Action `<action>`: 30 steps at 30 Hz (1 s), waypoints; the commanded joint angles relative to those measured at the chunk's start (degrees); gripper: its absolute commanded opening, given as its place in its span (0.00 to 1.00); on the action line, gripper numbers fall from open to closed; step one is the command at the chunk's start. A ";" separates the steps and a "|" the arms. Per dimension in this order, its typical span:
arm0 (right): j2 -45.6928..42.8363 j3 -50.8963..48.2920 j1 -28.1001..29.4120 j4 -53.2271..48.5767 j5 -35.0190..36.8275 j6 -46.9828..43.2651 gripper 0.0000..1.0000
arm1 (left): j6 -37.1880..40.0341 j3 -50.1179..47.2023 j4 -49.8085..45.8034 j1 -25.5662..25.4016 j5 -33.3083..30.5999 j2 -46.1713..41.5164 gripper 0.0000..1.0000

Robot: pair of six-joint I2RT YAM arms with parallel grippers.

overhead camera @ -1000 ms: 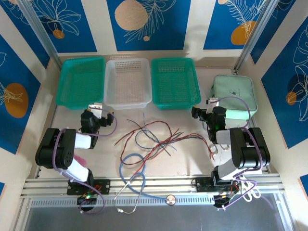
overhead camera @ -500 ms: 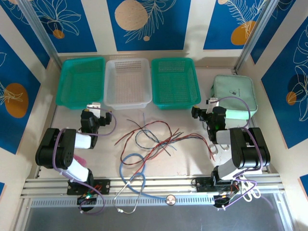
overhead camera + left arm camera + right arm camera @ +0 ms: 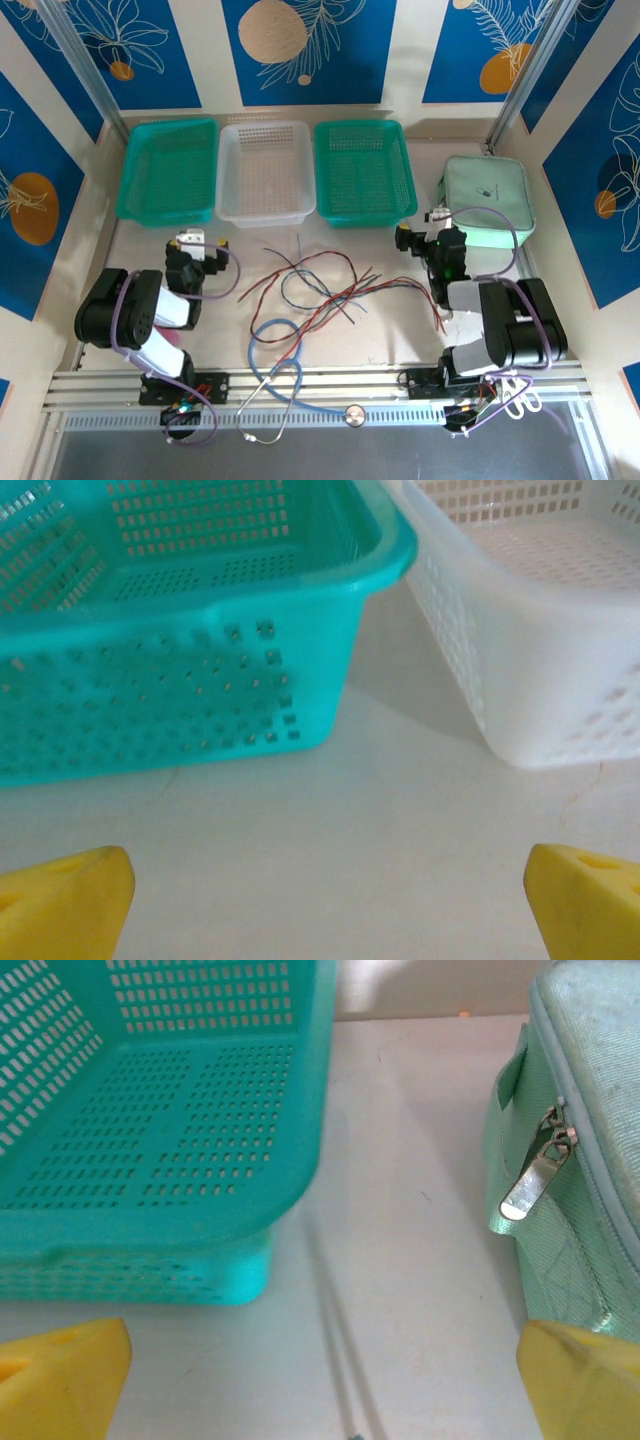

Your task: Untangle the cables

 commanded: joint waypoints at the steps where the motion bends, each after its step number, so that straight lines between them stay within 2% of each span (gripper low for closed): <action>1: -7.37 0.38 1.53 -4.64 4.43 -1.33 0.99 | -1.19 -1.44 7.65 -0.67 -3.92 -3.78 0.99; 4: -14.88 -1.43 2.79 -7.65 6.57 -0.84 0.99 | -1.83 -1.57 0.57 -0.95 -7.84 -11.57 1.00; 6: -21.31 -1.14 3.59 -15.05 7.75 0.70 0.99 | -1.14 -0.26 -8.36 -1.89 -9.79 -18.23 0.99; 8: -27.04 3.34 4.78 -31.55 11.31 6.27 0.92 | -2.23 2.38 -19.97 -2.74 -13.02 -25.00 1.00; 11: -31.32 12.97 6.84 -60.49 19.89 23.11 0.92 | -5.71 8.31 -39.71 -3.31 -13.99 -32.32 1.00; 13: -33.06 15.04 9.00 -69.22 19.88 29.13 0.92 | -7.02 9.45 -45.53 -4.61 -13.53 -36.05 0.99; 16: -35.70 14.44 14.25 -72.58 17.90 32.22 0.89 | -8.50 10.56 -53.01 -7.21 -12.38 -40.95 0.99; 19: -35.67 15.77 18.62 -76.88 13.03 36.09 0.84 | -10.18 12.63 -61.70 -11.22 -11.58 -43.76 0.99; 21: -33.39 17.58 21.35 -79.92 9.61 40.02 0.83 | -9.23 14.43 -66.78 -14.92 -8.15 -44.50 1.00; 25: -27.16 18.83 25.66 -78.70 2.18 44.25 0.77 | -11.36 16.95 -74.22 -21.97 -7.69 -45.06 0.99; 28: -21.22 20.70 28.91 -75.95 0.35 44.63 0.67 | -14.33 17.86 -76.60 -26.05 -7.96 -44.42 0.99; 30: -17.06 21.96 30.19 -74.08 -0.05 44.88 0.55 | -14.55 18.05 -76.63 -28.57 -7.48 -43.38 0.99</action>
